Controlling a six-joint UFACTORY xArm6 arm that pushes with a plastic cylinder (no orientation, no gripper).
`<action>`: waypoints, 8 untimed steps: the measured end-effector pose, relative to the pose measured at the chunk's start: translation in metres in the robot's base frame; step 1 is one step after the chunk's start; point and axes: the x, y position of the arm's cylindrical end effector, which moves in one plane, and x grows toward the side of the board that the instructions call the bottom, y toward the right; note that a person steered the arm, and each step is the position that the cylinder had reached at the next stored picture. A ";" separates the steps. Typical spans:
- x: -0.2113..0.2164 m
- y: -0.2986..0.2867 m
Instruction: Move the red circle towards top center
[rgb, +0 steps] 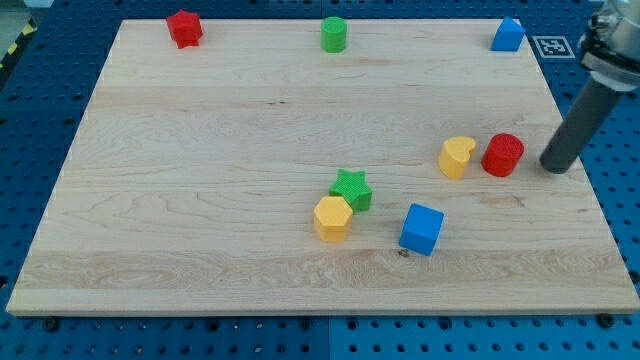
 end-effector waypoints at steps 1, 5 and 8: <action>-0.015 -0.042; -0.068 -0.176; -0.104 -0.236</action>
